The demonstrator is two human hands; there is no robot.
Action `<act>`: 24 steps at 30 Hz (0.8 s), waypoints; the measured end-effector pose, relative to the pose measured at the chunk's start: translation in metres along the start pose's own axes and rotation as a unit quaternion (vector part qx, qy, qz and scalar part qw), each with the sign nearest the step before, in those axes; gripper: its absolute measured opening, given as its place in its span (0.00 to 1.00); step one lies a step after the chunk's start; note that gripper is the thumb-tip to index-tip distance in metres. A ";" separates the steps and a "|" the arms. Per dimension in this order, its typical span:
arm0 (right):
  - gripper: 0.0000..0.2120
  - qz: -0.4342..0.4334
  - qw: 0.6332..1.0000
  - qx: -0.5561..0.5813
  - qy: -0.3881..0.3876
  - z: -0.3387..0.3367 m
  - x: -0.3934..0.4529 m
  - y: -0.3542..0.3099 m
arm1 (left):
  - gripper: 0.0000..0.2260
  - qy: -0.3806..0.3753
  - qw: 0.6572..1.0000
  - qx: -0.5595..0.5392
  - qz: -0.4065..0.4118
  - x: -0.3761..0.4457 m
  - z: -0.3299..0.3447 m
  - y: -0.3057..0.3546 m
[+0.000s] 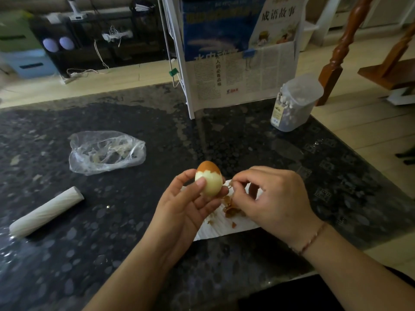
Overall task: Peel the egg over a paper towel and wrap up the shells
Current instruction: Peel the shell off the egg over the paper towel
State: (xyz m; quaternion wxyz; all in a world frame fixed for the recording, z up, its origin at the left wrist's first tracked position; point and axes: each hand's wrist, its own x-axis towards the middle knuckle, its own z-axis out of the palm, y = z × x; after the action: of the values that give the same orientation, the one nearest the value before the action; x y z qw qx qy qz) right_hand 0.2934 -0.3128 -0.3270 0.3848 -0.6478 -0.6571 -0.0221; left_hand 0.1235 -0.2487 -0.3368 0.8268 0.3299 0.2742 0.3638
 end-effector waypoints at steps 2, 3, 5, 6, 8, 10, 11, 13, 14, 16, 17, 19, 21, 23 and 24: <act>0.07 0.019 0.999 -0.007 -0.029 -0.001 0.000 0.002 | 0.18 -0.002 1.000 -0.012 -0.002 0.002 -0.001 0.000; 0.07 0.028 0.998 -0.020 -0.048 -0.001 0.000 0.004 | 0.16 -0.003 1.000 -0.007 -0.001 0.002 -0.002 0.000; 0.07 0.040 0.995 -0.040 -0.084 0.000 0.000 0.005 | 0.13 -0.002 1.000 0.000 0.000 0.004 -0.005 -0.001; 0.06 0.041 0.994 -0.038 -0.095 0.000 0.000 0.006 | 0.13 0.000 1.000 0.002 -0.001 0.004 -0.007 -0.002; 0.03 0.039 0.993 -0.028 -0.109 0.000 0.000 0.006 | 0.13 0.007 1.000 0.007 0.000 0.006 -0.009 -0.003; 0.04 0.031 0.992 -0.037 -0.113 0.000 -0.001 0.004 | 0.15 0.013 1.000 0.016 0.003 0.006 -0.010 -0.004; 0.04 0.028 0.992 -0.045 -0.112 0.000 0.000 0.003 | 0.17 0.013 1.000 0.026 0.006 0.006 -0.010 -0.004; 0.05 0.012 0.995 -0.044 -0.090 -0.003 -0.001 0.001 | 0.18 0.010 0.998 0.053 0.012 0.005 -0.011 -0.005; 0.07 0.000 0.997 -0.040 -0.071 -0.003 0.000 0.000 | 0.17 0.008 0.998 0.067 0.016 0.005 -0.011 -0.006; 0.07 -0.025 0.999 -0.027 -0.038 -0.004 0.000 -0.004 | 0.17 0.004 0.996 0.088 0.025 0.005 -0.010 -0.008; 0.06 -0.034 0.999 -0.016 -0.023 -0.004 0.001 -0.006 | 0.17 0.001 0.995 0.096 0.031 0.005 -0.010 -0.008; 0.05 -0.043 0.999 -0.001 0.001 -0.003 0.000 -0.007 | 0.19 -0.005 0.992 0.117 0.045 0.004 -0.009 -0.008; 0.08 -0.049 0.999 -0.010 0.015 -0.002 0.000 -0.007 | 0.20 -0.013 0.984 0.166 0.060 0.003 -0.008 -0.007; 0.09 -0.059 0.997 -0.034 0.026 -0.002 0.000 -0.005 | 0.19 -0.014 0.975 0.210 0.068 0.002 -0.007 -0.005; 0.09 -0.065 0.996 -0.046 0.029 -0.002 0.000 -0.004 | 0.19 -0.010 0.973 0.221 0.070 0.002 -0.006 -0.004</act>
State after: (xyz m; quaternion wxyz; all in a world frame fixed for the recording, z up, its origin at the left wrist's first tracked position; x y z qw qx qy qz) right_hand 0.2907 -0.3147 -0.3242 0.3709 -0.6201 -0.6846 -0.0961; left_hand 0.1221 -0.2474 -0.3442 0.7084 0.5266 0.3157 0.3480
